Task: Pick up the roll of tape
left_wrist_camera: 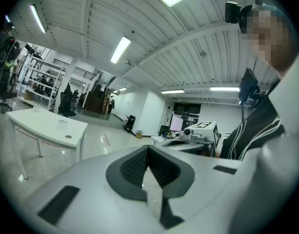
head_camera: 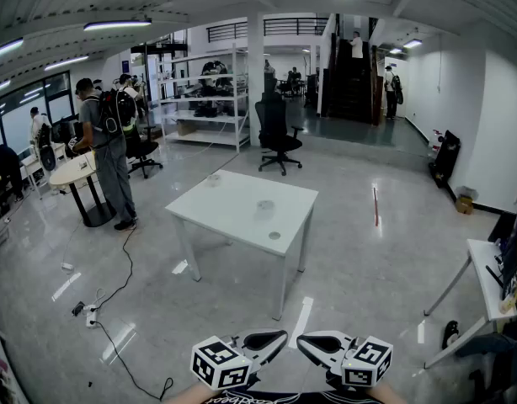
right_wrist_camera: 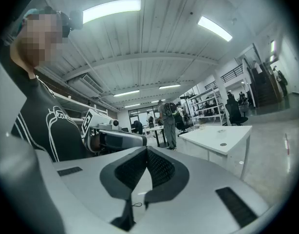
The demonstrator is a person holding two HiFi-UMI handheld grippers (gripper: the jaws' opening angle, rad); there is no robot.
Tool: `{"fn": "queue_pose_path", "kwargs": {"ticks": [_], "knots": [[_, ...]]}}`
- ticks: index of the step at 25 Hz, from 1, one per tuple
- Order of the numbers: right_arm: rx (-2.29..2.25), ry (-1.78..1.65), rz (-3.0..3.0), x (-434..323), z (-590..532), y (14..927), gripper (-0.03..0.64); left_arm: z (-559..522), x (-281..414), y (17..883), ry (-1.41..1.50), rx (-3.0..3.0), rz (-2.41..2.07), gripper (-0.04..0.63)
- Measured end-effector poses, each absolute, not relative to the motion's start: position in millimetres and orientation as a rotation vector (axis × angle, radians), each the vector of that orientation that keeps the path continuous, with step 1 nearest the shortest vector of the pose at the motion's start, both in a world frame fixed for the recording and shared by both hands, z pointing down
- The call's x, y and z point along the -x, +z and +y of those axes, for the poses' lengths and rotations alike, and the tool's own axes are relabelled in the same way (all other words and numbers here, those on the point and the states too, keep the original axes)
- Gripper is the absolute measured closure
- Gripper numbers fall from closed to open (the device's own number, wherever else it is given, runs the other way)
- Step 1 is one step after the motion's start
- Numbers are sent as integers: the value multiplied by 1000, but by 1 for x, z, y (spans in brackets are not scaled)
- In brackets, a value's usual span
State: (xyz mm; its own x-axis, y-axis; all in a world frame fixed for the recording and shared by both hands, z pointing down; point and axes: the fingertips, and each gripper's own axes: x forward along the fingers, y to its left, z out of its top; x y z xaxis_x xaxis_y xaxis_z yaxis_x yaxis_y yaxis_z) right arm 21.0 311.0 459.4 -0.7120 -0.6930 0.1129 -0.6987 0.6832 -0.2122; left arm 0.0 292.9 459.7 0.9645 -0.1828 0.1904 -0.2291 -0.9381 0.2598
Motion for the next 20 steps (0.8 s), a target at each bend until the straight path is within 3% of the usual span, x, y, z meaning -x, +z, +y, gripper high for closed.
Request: {"fn": "queue_pose_path", "kwargs": {"ticks": [20], "knots": [[-1272,425,-2876,-51,303,460,601,290,-29,467,250,-2830,-255,592]]}}
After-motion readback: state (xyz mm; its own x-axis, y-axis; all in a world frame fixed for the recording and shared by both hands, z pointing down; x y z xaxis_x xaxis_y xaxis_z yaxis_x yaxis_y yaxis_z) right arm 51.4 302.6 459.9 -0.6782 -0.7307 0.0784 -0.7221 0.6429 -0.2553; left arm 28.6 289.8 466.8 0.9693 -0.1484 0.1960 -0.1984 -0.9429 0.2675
